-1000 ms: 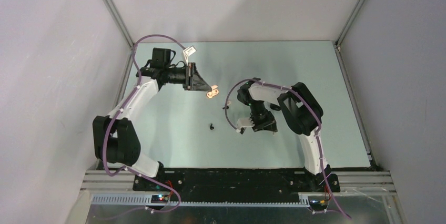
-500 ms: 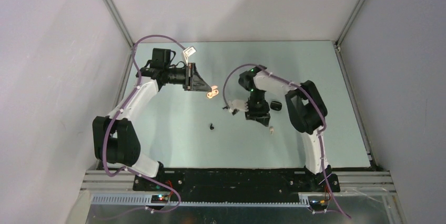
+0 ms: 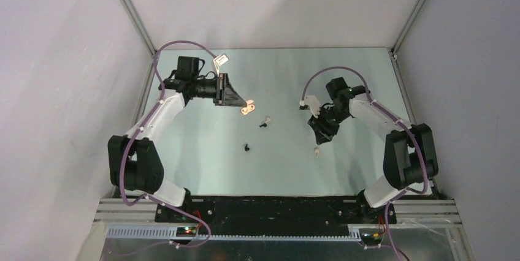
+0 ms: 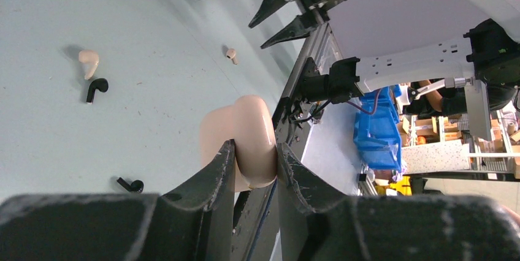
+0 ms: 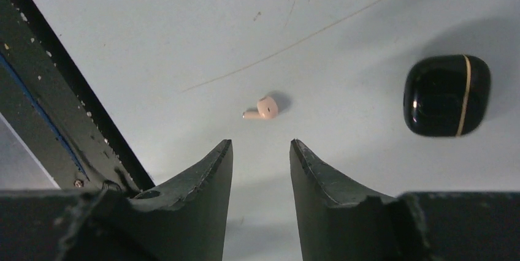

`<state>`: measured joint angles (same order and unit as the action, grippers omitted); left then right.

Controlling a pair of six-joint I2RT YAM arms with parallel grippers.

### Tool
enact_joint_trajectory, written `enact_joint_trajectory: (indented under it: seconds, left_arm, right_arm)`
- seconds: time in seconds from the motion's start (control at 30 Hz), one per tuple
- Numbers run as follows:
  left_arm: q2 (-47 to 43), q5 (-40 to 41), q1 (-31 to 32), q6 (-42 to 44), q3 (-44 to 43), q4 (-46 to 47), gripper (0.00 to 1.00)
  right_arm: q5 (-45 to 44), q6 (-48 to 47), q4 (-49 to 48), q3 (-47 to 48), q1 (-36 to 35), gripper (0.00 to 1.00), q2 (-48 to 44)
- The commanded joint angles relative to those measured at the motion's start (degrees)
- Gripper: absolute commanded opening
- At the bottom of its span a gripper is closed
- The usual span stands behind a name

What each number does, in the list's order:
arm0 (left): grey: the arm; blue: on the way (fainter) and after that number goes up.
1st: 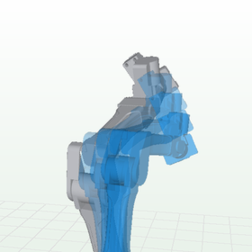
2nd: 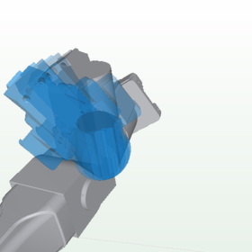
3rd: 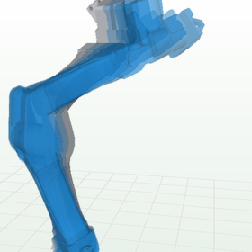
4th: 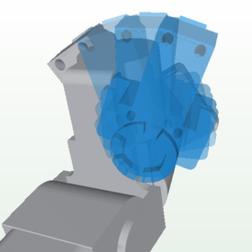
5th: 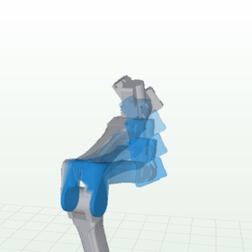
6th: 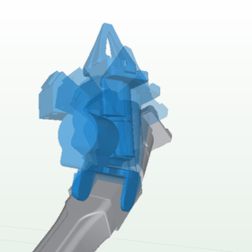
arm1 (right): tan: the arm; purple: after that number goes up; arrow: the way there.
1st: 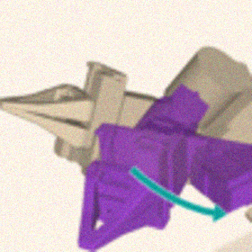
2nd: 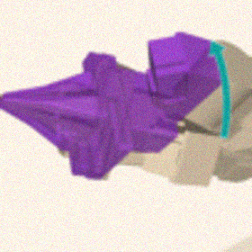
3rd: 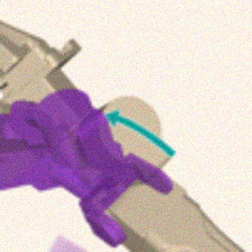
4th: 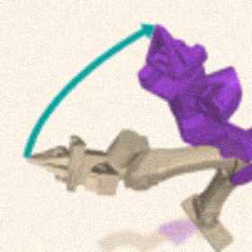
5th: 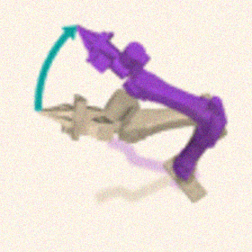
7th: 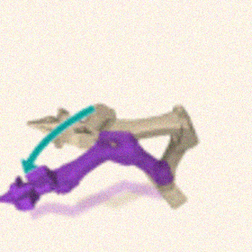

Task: Insert the wireless bluetooth earbuds into the charging case
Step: Adjust the earbud at the center of the board, then pick up the earbud from the center of the board.

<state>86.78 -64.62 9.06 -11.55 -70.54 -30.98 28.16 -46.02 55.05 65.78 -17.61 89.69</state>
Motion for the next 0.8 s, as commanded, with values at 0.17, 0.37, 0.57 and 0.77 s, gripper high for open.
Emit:
enact_joint_trajectory:
  seconds: [0.17,0.37,0.57,0.77]
  left_arm:
    - [-1.5,0.5,-0.3,0.4,-0.6,0.8,0.0]
    - [-1.6,0.7,-0.4,0.6,-0.5,0.8,0.0]
    - [-1.5,0.7,-0.4,0.7,-0.4,0.8,0.0]
    - [-1.4,0.8,-0.4,0.8,-0.4,0.8,0.0]
  right_arm:
    - [-1.2,3.4,-8.3,-0.9,-1.5,0.42,7.9]
    - [-4.2,1.8,-9.5,-0.9,-3.0,0.45,10.1]
    - [-4.4,-0.9,-7.8,-0.9,-4.0,0.46,10.5]
    - [-4.3,-2.4,-6.4,-0.9,-4.3,0.46,10.6]
